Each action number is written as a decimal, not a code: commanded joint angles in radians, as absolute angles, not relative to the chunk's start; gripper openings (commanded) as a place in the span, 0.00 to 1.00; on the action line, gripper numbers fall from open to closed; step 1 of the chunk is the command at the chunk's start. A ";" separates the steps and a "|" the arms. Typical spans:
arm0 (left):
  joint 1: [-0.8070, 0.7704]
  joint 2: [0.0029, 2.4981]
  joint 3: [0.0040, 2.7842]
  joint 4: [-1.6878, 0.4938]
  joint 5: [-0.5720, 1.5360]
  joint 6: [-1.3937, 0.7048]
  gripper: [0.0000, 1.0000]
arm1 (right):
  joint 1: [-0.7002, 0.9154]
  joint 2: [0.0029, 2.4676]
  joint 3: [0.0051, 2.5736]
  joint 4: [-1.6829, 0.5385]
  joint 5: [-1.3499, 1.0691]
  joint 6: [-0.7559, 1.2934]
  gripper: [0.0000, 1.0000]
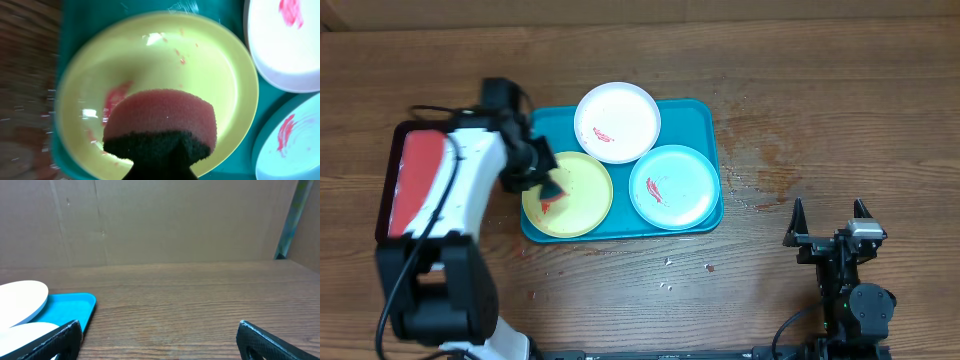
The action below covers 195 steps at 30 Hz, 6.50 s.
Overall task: Clean dirty plates on tray and stack at the side
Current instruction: 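Place the sponge onto the yellow plate with the left gripper, then reach the right gripper to the yellow plate rim and grip it, then regrasp the sponge with the left gripper and scrub the yellow plate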
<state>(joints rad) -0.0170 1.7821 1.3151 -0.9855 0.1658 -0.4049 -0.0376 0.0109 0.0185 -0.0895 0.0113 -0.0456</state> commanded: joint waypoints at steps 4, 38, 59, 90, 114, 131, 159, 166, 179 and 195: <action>-0.100 1.890 1.302 -0.892 0.184 -0.390 0.04 | -0.035 0.003 0.008 -0.083 0.017 -0.049 1.00; 0.085 1.747 1.724 -1.250 0.016 -0.351 1.00 | -0.033 0.003 0.008 0.086 -0.205 0.036 1.00; 0.084 1.747 1.724 -1.263 0.027 -0.367 1.00 | -0.032 0.848 1.245 -0.595 -0.640 -0.038 1.00; 0.076 1.747 1.724 -1.286 0.052 -0.381 1.00 | 0.588 1.917 1.635 -0.696 -0.324 0.270 0.58; 0.076 1.747 1.724 -1.298 0.072 -0.382 0.89 | 0.719 2.218 1.634 -0.622 -0.165 0.323 0.33; 0.007 1.747 1.552 -1.172 0.208 -0.382 0.45 | 0.720 2.237 1.634 -0.613 -0.165 0.360 0.24; -0.077 1.851 1.121 -0.676 0.308 -0.446 0.49 | 0.719 2.237 1.634 -0.629 -0.165 0.360 0.24; -0.077 1.856 1.121 -0.680 0.259 -0.442 0.20 | 0.719 2.237 1.634 -0.630 -0.165 0.360 0.24; -0.051 1.856 1.178 -0.851 -0.221 -0.442 0.04 | 0.718 2.237 1.634 -0.638 -0.164 0.344 0.24; -0.055 1.862 1.329 -0.896 0.083 -0.443 0.04 | 0.718 2.237 1.634 -0.632 -0.164 0.345 0.25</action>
<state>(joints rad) -0.0525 1.8484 1.3499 -0.9169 -0.0723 -0.4427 0.7151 2.2192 1.6211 -0.6308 -0.1757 0.3504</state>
